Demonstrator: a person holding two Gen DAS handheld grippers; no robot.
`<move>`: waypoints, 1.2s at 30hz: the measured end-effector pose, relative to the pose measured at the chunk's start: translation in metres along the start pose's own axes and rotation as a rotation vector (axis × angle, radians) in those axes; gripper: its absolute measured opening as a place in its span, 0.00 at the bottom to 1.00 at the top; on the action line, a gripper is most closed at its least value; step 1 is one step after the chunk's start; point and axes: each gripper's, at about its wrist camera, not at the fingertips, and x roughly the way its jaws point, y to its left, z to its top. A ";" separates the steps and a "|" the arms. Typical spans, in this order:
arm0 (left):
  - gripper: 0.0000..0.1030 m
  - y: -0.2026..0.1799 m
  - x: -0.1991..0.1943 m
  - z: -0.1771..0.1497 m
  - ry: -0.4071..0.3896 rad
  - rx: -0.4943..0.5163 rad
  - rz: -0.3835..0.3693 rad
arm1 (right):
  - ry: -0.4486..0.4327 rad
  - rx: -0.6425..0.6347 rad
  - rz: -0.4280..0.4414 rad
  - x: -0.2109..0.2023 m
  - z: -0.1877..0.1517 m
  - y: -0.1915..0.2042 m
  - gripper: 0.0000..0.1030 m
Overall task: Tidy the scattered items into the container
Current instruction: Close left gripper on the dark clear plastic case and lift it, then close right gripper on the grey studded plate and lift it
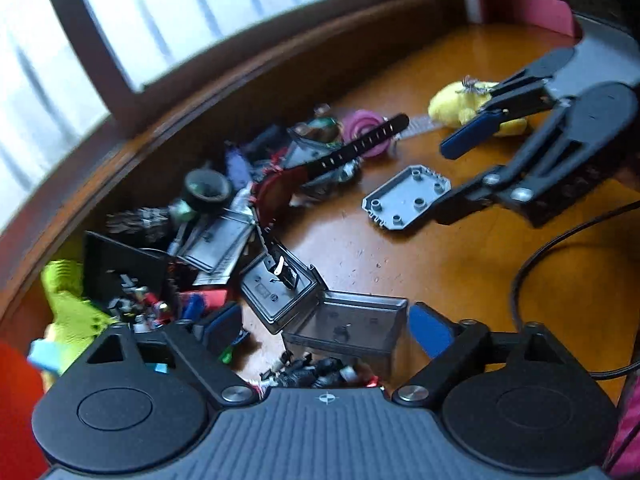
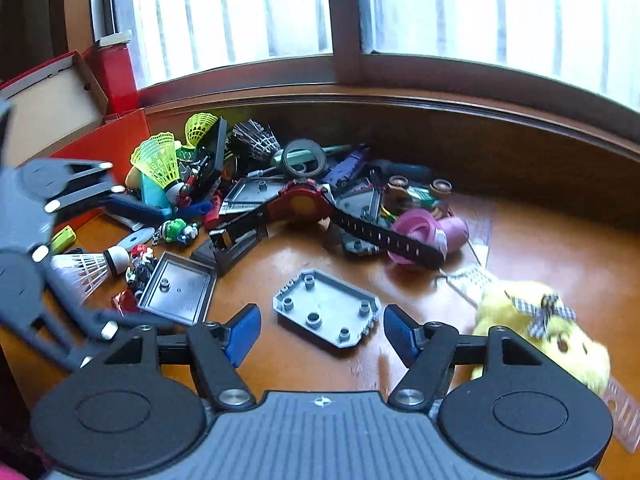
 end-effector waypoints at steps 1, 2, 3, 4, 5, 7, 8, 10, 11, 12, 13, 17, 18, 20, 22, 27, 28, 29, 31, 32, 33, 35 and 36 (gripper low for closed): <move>0.79 0.007 0.004 0.001 0.011 -0.010 -0.037 | 0.000 0.004 0.001 0.000 -0.002 0.000 0.69; 0.77 0.011 0.008 0.002 0.024 -0.025 -0.075 | -0.001 0.008 0.002 -0.001 -0.004 0.000 0.70; 0.73 0.015 0.011 0.002 0.038 -0.040 -0.113 | 0.000 0.007 0.000 -0.001 -0.005 0.000 0.70; 0.72 0.019 0.015 0.003 0.051 -0.055 -0.151 | 0.000 0.006 -0.002 -0.001 -0.006 0.000 0.71; 0.72 0.021 0.016 0.002 0.047 -0.064 -0.172 | 0.000 0.005 -0.005 -0.001 -0.006 0.000 0.72; 0.72 0.024 0.019 0.001 0.053 -0.095 -0.194 | 0.003 0.009 -0.014 -0.001 -0.007 -0.001 0.72; 0.72 0.025 0.019 0.000 0.054 -0.107 -0.201 | 0.005 0.019 -0.020 -0.001 -0.006 -0.002 0.72; 0.70 0.024 0.020 -0.002 0.053 -0.131 -0.214 | 0.009 0.045 -0.028 -0.001 -0.005 -0.003 0.72; 0.68 0.024 0.019 -0.002 0.047 -0.138 -0.217 | 0.011 0.061 -0.031 -0.001 -0.004 -0.003 0.72; 0.64 0.023 0.018 -0.003 0.042 -0.146 -0.221 | 0.014 0.080 -0.035 -0.001 -0.003 -0.002 0.72; 0.64 0.020 0.016 -0.004 0.033 -0.138 -0.210 | 0.017 0.097 -0.039 0.000 -0.003 -0.001 0.72; 0.61 0.012 0.005 -0.010 -0.022 -0.127 -0.178 | -0.013 0.141 -0.078 0.002 -0.002 0.008 0.72; 0.61 0.014 0.001 -0.012 -0.040 -0.152 -0.180 | -0.019 0.154 -0.105 0.003 -0.002 0.011 0.72; 0.61 0.019 -0.008 -0.017 -0.078 -0.202 -0.185 | -0.033 0.209 -0.167 0.002 -0.001 0.018 0.74; 0.61 0.026 -0.018 -0.021 -0.113 -0.243 -0.172 | -0.047 0.263 -0.219 0.002 0.000 0.025 0.78; 0.61 0.052 -0.046 -0.032 -0.191 -0.351 -0.147 | -0.056 0.326 -0.360 0.020 0.004 0.044 0.81; 0.61 0.055 -0.051 -0.034 -0.197 -0.363 -0.131 | -0.058 0.326 -0.379 0.024 0.005 0.049 0.82; 0.61 0.058 -0.057 -0.035 -0.203 -0.375 -0.114 | -0.056 0.318 -0.399 0.028 0.006 0.053 0.83; 0.61 0.064 -0.066 -0.039 -0.209 -0.404 -0.094 | -0.051 0.298 -0.435 0.036 0.007 0.061 0.84; 0.61 0.067 -0.070 -0.042 -0.214 -0.422 -0.089 | -0.048 0.284 -0.449 0.040 0.008 0.065 0.84; 0.61 0.069 -0.074 -0.045 -0.217 -0.442 -0.084 | -0.041 0.274 -0.463 0.044 0.009 0.066 0.84; 0.61 0.072 -0.081 -0.050 -0.221 -0.477 -0.071 | -0.026 0.260 -0.490 0.051 0.010 0.068 0.84; 0.61 0.073 -0.084 -0.053 -0.223 -0.493 -0.064 | -0.017 0.261 -0.497 0.053 0.010 0.067 0.84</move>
